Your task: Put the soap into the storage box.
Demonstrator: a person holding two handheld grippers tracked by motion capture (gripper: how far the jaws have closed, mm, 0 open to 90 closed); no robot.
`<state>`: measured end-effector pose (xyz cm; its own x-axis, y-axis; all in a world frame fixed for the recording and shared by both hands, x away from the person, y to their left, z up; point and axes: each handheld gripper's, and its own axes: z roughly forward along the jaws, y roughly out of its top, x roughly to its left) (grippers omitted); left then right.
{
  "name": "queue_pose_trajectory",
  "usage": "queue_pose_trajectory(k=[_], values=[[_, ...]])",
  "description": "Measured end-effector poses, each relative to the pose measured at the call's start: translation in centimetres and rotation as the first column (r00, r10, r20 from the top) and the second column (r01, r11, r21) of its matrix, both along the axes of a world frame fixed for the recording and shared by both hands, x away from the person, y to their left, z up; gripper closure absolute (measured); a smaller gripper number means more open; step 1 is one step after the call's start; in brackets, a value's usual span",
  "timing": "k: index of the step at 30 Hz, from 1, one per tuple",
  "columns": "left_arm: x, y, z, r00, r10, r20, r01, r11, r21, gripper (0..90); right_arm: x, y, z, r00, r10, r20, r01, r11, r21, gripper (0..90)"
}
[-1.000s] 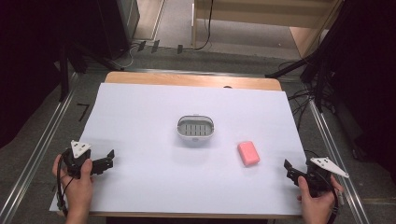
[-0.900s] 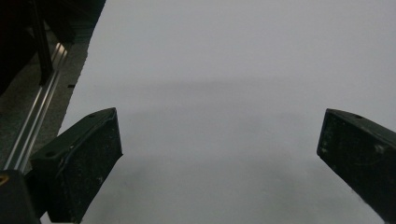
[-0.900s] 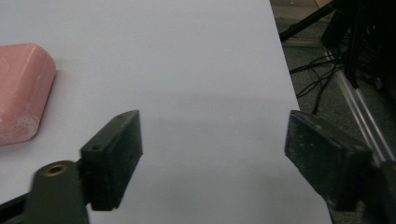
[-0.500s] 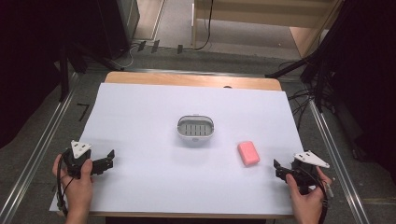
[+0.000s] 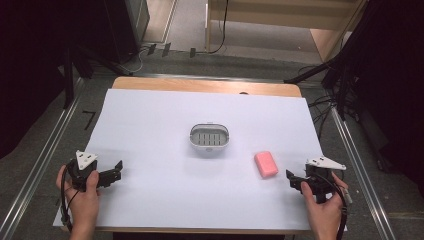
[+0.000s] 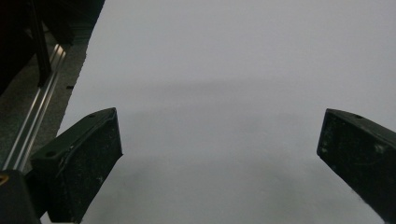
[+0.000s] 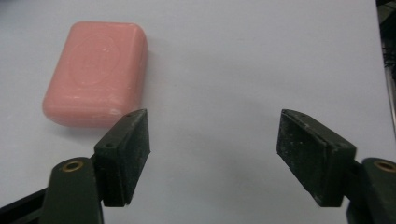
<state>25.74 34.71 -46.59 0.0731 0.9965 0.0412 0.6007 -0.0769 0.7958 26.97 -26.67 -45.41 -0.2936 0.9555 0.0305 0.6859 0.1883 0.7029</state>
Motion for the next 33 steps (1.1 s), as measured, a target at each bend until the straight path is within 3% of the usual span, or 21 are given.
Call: queue_pose_trajectory(k=[2,6,8,17,33], values=[[0.0,0.0,0.0,1.0000,0.000,-0.001,0.000,1.0000,0.002,0.1,0.1,0.1,0.1,0.9993,0.030,-0.021,-0.030,0.9991,0.030,20.4],[0.0,0.0,0.0,1.0000,0.000,-0.001,0.000,1.0000,0.005,0.1,0.2,0.2,0.1,0.9976,0.049,-0.049,-0.047,0.9983,0.034,17.9],[0.0,0.0,0.0,1.0000,-0.002,0.000,0.002,1.0000,0.007,0.1,0.4,0.4,0.1,0.9947,0.060,-0.084,-0.056,0.9974,0.045,13.7],[0.0,-0.1,0.0,1.0000,-0.003,-0.002,0.003,0.9999,0.012,0.1,1.0,1.2,0.3,0.9874,0.072,-0.141,-0.065,0.9967,0.048,12.9],[0.0,-0.1,0.0,1.0000,-0.004,-0.001,0.004,0.9999,0.012,0.1,2.4,3.4,0.7,0.9830,0.066,-0.171,-0.059,0.9971,0.048,12.9]])
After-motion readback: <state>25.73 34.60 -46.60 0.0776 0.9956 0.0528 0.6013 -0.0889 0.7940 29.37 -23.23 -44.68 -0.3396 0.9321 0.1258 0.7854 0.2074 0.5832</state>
